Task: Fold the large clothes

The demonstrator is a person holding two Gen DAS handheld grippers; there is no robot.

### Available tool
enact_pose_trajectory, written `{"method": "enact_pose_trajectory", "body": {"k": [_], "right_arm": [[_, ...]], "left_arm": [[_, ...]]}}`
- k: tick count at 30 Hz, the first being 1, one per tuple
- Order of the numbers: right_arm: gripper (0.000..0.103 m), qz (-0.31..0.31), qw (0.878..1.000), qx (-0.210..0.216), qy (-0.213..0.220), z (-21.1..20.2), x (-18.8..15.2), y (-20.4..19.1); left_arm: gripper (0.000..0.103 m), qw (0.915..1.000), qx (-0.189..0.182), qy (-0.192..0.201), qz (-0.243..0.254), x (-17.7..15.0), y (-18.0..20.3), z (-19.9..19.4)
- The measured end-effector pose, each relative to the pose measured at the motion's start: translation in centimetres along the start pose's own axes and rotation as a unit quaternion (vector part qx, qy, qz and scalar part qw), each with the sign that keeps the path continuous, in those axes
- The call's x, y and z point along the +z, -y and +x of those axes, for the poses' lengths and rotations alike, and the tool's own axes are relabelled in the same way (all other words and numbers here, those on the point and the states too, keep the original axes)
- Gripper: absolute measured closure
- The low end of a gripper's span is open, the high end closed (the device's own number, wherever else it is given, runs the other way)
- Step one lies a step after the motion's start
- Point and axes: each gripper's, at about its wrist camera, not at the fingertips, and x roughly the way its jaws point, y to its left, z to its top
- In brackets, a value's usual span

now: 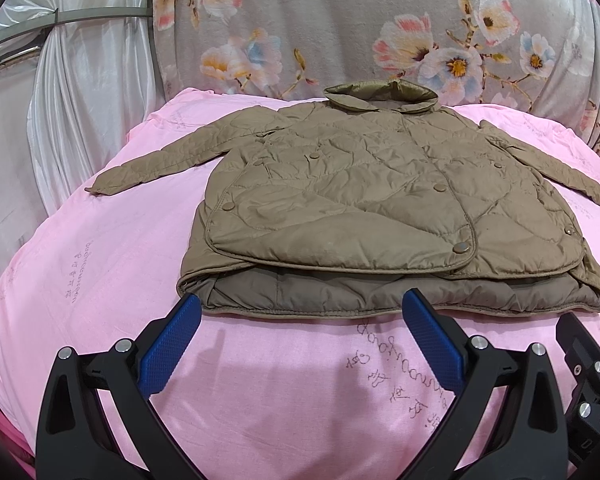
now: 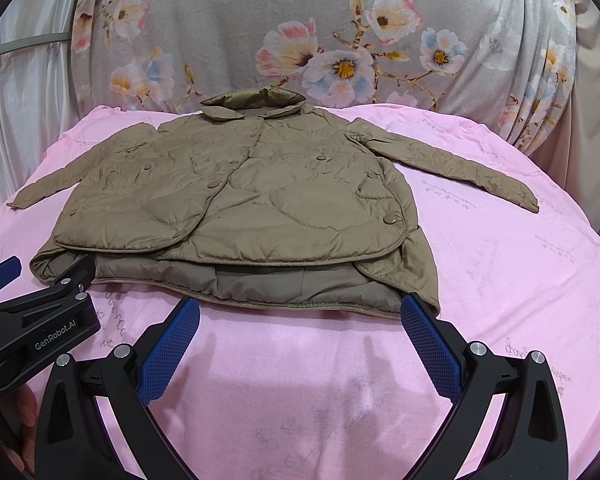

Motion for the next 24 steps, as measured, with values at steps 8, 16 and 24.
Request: {"method": "enact_pose_trajectory", "body": {"k": [8,16,24], "right_arm": [[0.005,0.044,0.998,0.045,-0.005,-0.2,1.0,2.3],[0.005,0.125,0.992,0.018,0.019,2.0,7.0,13.4],[0.005,0.32,0.947,-0.006,-0.011,11.2,9.8,28.9]], "left_arm": [[0.005,0.9999,-0.002,0.001,-0.013,0.0,-1.5,-0.1],[0.005,0.9993,-0.006,0.006,-0.037,3.9,-4.1,-0.2],[0.005,0.9985,0.003,-0.013,-0.053,7.8,-5.9,2.7]]}}
